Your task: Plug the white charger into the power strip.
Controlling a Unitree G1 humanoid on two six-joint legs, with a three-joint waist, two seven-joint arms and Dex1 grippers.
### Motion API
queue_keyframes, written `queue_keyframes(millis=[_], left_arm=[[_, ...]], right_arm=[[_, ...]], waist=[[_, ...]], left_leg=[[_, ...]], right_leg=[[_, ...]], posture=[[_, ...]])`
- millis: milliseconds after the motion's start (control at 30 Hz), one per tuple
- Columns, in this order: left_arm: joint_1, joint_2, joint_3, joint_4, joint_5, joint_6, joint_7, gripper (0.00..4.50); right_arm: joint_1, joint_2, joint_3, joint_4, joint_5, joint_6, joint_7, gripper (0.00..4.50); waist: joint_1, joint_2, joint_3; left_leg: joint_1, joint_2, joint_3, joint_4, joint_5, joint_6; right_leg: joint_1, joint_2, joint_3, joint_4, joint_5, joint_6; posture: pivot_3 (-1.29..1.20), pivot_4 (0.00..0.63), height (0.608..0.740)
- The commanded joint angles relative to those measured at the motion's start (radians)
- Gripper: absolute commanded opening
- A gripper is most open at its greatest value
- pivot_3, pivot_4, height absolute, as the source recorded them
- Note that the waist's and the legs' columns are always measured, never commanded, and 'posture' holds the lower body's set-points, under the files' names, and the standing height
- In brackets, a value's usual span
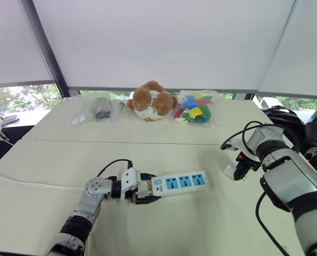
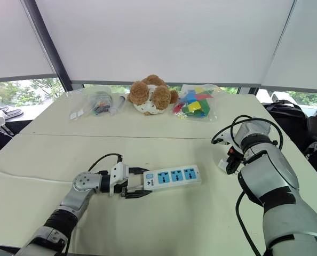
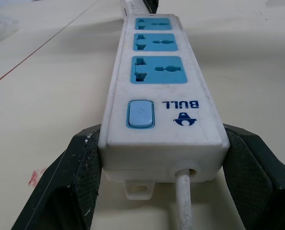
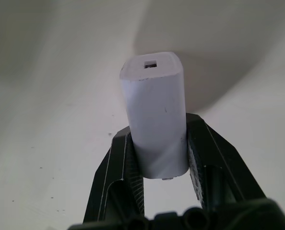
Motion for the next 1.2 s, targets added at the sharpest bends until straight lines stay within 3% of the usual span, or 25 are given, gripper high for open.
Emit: queue_keyframes(millis=[33,100,267,1133,1200], left_arm=[[-0.003,-0.023,-0.052,0.05,0.059,-0.002,0.024,2.96],[-0.007,-0.025,-0.051,0.057,0.06,-0.006,0.025,2.96],[-0.014,-0.036,-0.053,0.069,0.062,-0.011,0.024,2.96],[-0.01,-0.057,-0.063,0.09,0.088,-0.036,0.045,2.96],[-0.002,-0.053,-0.06,0.079,0.087,-0.031,0.049,2.96]], right_arm=[[-0.015,-0.015,-0.004,-0.02,-0.02,-0.056,0.052,0.83],[-0.01,-0.017,-0.007,-0.025,-0.026,-0.077,0.045,0.83],[-0.012,-0.015,-0.017,-0.025,-0.032,-0.079,0.031,3.24],[-0.062,0.065,-0.039,-0.008,-0.074,-0.04,-0.054,3.24],[-0.06,0.064,-0.033,-0.006,-0.082,-0.05,-0.047,2.39]], waist=[[0.0,0.0,0.0],[0.0,0.0,0.0],[0.001,0.0,0.0],[0.001,0.0,0.0],[0.001,0.0,0.0]], left_leg=[[0.0,0.0,0.0,0.0,0.0,0.0],[0.0,0.0,0.0,0.0,0.0,0.0],[0.0,0.0,0.0,0.0,0.0,0.0],[0.0,0.0,-0.001,0.0,0.0,0.0],[0.0,0.0,-0.001,0.0,0.0,0.0]], right_leg=[[0.0,0.0,0.0,0.0,0.0,0.0],[0.0,0.0,0.0,0.0,0.0,0.0],[0.0,0.0,0.0,0.0,0.0,0.0],[0.001,0.0,0.0,0.0,0.0,0.0],[0.001,0.0,0.0,0.0,0.0,0.0]], posture=[[0.0,0.15,0.739],[0.0,0.15,0.739],[0.0,0.15,0.739],[0.0,0.15,0.739],[0.0,0.15,0.739]])
